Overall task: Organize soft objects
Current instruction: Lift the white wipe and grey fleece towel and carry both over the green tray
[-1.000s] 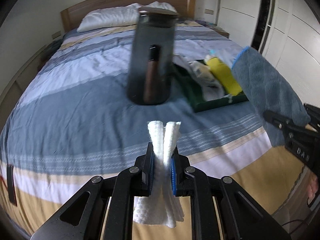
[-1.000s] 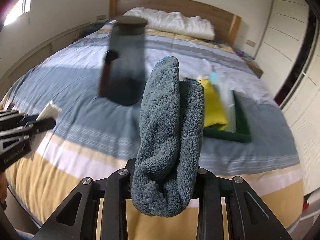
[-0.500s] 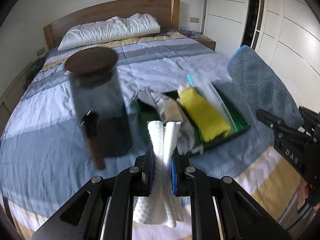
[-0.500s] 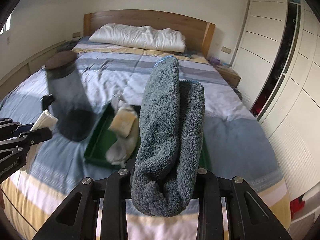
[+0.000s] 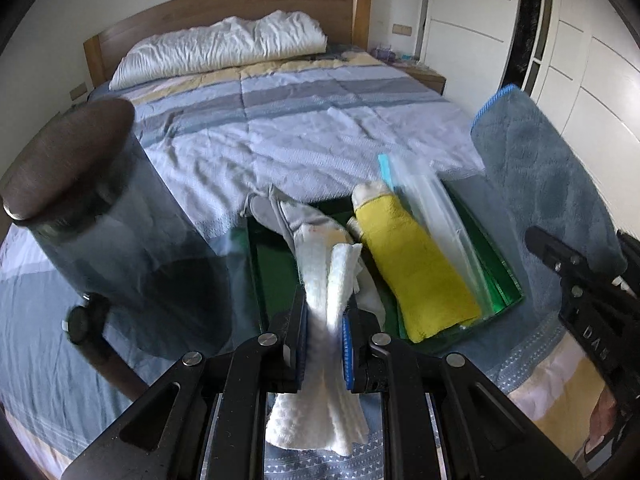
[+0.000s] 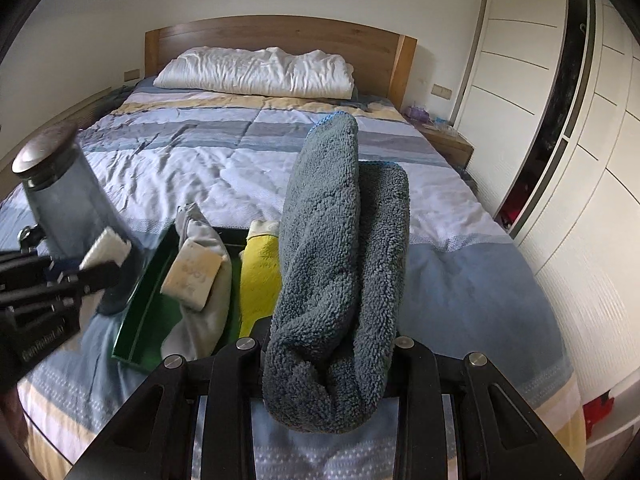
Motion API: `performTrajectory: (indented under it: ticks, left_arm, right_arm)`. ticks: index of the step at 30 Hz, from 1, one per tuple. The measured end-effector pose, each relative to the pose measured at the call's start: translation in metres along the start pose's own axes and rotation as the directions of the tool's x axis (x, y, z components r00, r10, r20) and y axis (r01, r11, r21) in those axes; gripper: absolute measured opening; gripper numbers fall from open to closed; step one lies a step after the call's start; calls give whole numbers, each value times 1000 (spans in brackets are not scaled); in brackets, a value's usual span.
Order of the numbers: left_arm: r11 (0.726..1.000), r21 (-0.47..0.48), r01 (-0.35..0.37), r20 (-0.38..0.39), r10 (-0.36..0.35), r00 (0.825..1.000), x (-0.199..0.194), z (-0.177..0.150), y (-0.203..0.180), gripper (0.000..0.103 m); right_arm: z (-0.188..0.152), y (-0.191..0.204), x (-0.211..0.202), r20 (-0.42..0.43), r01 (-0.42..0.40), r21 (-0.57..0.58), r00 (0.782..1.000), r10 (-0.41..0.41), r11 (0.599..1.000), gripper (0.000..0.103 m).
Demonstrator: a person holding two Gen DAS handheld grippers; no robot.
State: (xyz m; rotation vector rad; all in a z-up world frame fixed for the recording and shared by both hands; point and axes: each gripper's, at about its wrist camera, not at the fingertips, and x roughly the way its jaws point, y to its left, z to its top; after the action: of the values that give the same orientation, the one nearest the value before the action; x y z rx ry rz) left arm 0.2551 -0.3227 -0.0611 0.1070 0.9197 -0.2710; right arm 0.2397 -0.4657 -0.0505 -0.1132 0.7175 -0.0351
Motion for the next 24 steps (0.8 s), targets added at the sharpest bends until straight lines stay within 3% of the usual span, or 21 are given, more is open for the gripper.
performTrajectory:
  ticks: [13, 24]
  left_arm:
    - [995, -34, -90, -81, 87, 993, 50, -13, 7, 11]
    - [992, -32, -123, -85, 120, 989, 67, -17, 4, 11]
  right_arm:
    - [3, 0, 52, -42, -14, 6, 999, 14, 1000, 30]
    - [3, 5, 70, -41, -15, 6, 999, 16, 1000, 30]
